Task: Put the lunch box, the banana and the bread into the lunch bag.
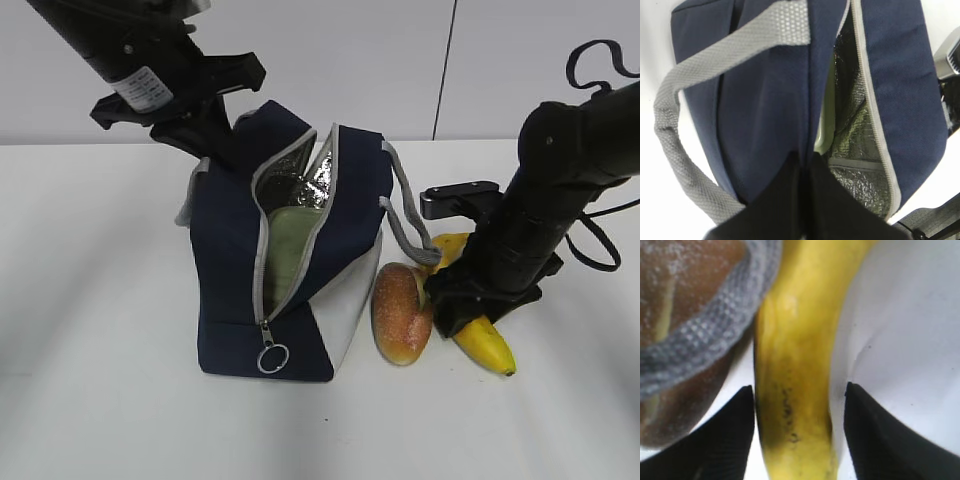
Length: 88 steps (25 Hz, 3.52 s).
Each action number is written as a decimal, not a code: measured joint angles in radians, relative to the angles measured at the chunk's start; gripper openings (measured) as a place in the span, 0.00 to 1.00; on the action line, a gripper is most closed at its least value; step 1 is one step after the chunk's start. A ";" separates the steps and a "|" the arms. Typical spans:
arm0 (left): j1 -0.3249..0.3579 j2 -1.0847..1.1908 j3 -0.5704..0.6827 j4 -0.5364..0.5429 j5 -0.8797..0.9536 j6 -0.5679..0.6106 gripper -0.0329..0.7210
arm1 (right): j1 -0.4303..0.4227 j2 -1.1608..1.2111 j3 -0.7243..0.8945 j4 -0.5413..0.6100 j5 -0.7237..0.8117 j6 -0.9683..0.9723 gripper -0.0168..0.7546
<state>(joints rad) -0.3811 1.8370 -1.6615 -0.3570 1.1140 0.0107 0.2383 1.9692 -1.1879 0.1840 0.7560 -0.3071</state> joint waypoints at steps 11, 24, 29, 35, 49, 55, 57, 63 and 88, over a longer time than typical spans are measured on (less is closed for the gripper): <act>0.000 0.000 0.000 0.004 0.000 0.000 0.04 | 0.000 -0.005 -0.004 -0.076 0.059 0.087 0.42; 0.000 0.000 -0.001 0.004 0.001 0.000 0.04 | 0.000 -0.221 -0.011 -0.287 0.163 0.269 0.42; 0.000 0.000 -0.001 0.005 0.001 0.000 0.04 | 0.000 -0.326 -0.073 -0.190 0.191 0.262 0.42; 0.000 0.000 -0.001 0.005 0.002 0.000 0.04 | 0.000 -0.381 -0.166 0.214 0.205 0.090 0.42; 0.000 0.000 -0.001 0.006 0.004 0.000 0.04 | 0.008 -0.209 -0.173 0.981 0.414 -0.298 0.42; 0.000 0.000 -0.001 0.006 0.004 0.000 0.04 | 0.010 -0.124 -0.173 1.031 0.428 -0.322 0.42; 0.000 0.000 -0.001 0.006 0.004 0.000 0.04 | 0.010 -0.100 -0.173 1.031 0.428 -0.324 0.42; 0.000 0.000 -0.001 0.006 0.005 0.000 0.04 | 0.010 -0.042 -0.173 1.063 0.428 -0.326 0.42; 0.000 0.000 -0.001 0.006 0.012 0.000 0.04 | 0.010 0.030 -0.176 1.115 0.225 -0.199 0.50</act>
<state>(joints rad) -0.3811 1.8370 -1.6627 -0.3514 1.1257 0.0107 0.2486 1.9996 -1.3636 1.2990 0.9814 -0.5058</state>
